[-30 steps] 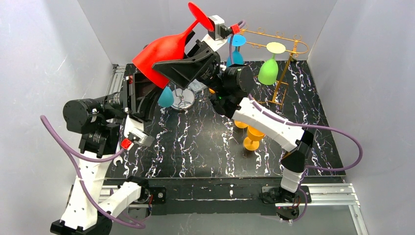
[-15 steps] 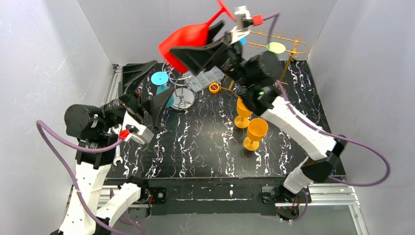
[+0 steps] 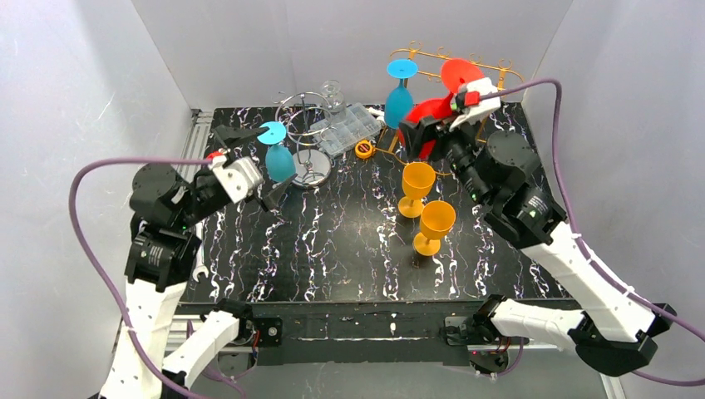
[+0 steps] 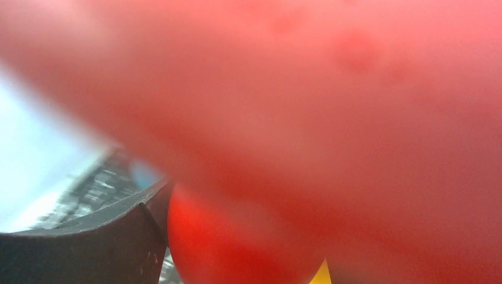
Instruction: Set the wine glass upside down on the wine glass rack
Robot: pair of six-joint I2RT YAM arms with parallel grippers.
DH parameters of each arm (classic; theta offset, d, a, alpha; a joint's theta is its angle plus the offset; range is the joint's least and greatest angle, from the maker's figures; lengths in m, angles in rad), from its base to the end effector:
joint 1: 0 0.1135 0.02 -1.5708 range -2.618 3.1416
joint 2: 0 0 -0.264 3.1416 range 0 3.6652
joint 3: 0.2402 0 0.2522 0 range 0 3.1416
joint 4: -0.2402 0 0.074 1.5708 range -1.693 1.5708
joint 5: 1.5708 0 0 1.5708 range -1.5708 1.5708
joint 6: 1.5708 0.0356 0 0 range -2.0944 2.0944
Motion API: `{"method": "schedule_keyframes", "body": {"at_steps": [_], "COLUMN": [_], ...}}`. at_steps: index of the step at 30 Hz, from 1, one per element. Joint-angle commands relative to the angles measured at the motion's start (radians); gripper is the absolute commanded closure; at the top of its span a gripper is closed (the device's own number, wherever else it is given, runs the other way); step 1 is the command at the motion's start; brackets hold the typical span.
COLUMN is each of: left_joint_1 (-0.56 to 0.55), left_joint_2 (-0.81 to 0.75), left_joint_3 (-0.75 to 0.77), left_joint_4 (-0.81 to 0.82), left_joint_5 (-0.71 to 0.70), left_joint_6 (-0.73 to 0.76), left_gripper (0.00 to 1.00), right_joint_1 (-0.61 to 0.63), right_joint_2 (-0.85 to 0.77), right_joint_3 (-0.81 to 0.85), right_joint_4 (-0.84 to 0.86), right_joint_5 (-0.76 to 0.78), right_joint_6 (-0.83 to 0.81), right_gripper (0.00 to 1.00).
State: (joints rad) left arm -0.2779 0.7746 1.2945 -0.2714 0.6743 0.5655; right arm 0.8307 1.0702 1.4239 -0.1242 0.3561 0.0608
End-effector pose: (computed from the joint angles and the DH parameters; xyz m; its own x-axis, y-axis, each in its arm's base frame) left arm 0.1024 -0.0523 0.4970 0.6264 0.2566 -0.7361 0.5456 0.5302 0.6490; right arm 0.1487 0.1444 0.5107 0.1250 0.2213 -0.9672 -0.4716 0.8709 0.1383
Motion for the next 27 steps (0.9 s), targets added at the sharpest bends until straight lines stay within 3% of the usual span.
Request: {"method": "schedule_keyframes", "body": {"at_steps": [1,7,13,15,19,27], "left_joint_1": [0.000,0.000,0.002,0.005,0.012,0.016], "left_joint_2": [0.051,0.171,0.310,0.315,0.302,0.319], "left_joint_3": [0.002,0.036,0.095,0.098,0.087,0.104], "left_joint_4": [-0.005,-0.019,-0.086,-0.085,-0.100,-0.139], "left_joint_5": [-0.057,-0.111,-0.126,-0.121,-0.113,-0.099], "left_joint_6": [-0.167,-0.261,-0.331,-0.329,-0.294,-0.279], "left_gripper": [0.02,0.02,0.02,0.02,0.02,0.02], "right_joint_1": [-0.004,-0.012,-0.113,-0.180,-0.288,-0.350], "right_joint_2": [-0.097,-0.172,-0.074,-0.040,-0.037,0.006], "right_joint_3": [-0.081,-0.216,-0.297,-0.310,-0.387,-0.459], "right_joint_4": [-0.122,-0.042,0.050,0.076,0.188,0.267], "right_joint_5": [0.342,0.480,0.522,0.515,0.492,0.583], "right_joint_6": [-0.136,-0.214,-0.215,-0.184,-0.141,-0.136], "right_gripper": [0.47,0.46,0.54,0.59,0.60,0.62]}}
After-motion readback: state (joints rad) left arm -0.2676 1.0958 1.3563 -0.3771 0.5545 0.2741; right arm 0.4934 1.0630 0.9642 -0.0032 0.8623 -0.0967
